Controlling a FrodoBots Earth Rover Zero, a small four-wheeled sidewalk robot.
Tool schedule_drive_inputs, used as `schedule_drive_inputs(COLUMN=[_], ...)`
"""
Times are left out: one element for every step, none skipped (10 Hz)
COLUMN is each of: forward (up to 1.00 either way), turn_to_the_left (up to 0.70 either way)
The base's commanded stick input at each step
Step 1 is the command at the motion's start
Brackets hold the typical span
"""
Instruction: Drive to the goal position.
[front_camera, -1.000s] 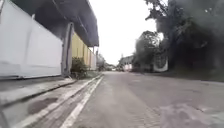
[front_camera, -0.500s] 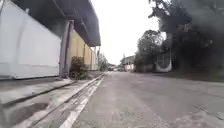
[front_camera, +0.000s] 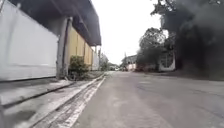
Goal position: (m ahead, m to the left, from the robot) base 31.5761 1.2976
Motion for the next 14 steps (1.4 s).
schedule_drive_inputs(forward=[0.7, 0.7, 0.7, 0.7, 0.7, 0.7, 0.7, 0.7, 0.7, 0.7, 0.7, 0.7, 0.7, 0.7], turn_to_the_left=[0.0, 0.0, 0.0, 0.0, 0.0, 0.0, 0.0, 0.0, 0.0, 0.0, 0.0, 0.0, 0.0, 0.0])
